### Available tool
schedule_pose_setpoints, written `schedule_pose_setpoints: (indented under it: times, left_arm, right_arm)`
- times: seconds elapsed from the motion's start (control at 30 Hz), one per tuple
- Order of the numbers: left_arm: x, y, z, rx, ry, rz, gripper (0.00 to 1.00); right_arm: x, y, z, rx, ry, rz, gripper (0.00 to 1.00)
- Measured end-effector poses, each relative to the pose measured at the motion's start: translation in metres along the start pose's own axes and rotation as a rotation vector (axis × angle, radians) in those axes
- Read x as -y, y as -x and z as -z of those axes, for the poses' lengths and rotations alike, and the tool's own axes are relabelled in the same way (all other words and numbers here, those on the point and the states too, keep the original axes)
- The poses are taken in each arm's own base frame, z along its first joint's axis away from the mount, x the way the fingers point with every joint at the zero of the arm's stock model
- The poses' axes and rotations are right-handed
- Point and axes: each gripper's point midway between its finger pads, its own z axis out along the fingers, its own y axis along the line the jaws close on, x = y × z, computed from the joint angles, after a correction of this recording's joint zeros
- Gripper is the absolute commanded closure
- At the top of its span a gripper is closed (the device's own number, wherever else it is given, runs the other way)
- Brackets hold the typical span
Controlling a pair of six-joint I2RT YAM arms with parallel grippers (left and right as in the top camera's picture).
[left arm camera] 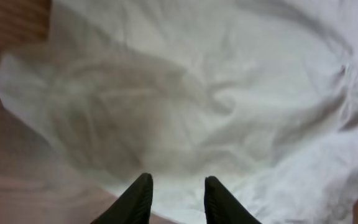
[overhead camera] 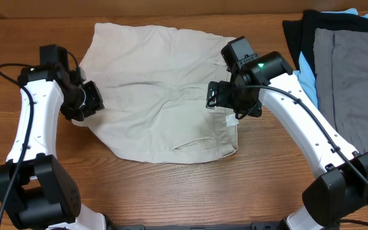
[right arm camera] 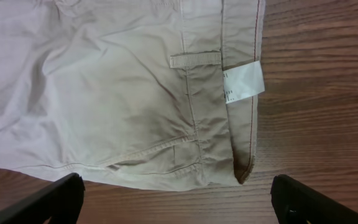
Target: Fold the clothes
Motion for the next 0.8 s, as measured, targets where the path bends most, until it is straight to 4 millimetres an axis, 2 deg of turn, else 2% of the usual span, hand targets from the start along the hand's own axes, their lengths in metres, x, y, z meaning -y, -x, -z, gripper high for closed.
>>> schedule_pose_setpoints:
  times: [0.17, 0.3, 0.4, 0.47, 0.6, 0.7, 0.8]
  left_arm:
    - [-0.008, -0.015, 0.010, -0.047, -0.003, 0.015, 0.69]
    - [-0.014, -0.022, 0.027, -0.012, -0.012, 0.015, 0.69]
    - [-0.022, -0.034, 0.031, 0.006, -0.021, 0.035, 0.69]
    - [-0.029, -0.043, 0.027, 0.001, -0.032, 0.057, 0.69]
    - [-0.043, -0.066, 0.002, -0.066, -0.047, 0.106, 0.70]
    - [-0.045, -0.085, -0.014, -0.129, -0.054, 0.114, 0.72]
    - [-0.042, -0.097, -0.023, -0.162, -0.051, 0.092, 0.71]
  right_arm:
    - [0.000, 0.000, 0.000, 0.000, 0.000, 0.003, 0.00]
    - [-0.001, 0.001, 0.000, 0.004, 0.003, 0.009, 0.00]
    - [-0.001, 0.001, 0.000, 0.005, 0.006, 0.017, 0.00]
    - [-0.001, 0.001, 0.000, 0.005, 0.007, 0.023, 0.00]
    - [-0.002, 0.002, 0.000, 0.010, 0.010, 0.031, 0.00]
    - [-0.004, 0.005, 0.000, 0.018, 0.015, 0.039, 0.00]
    - [-0.004, 0.006, 0.000, 0.023, 0.018, 0.044, 0.00]
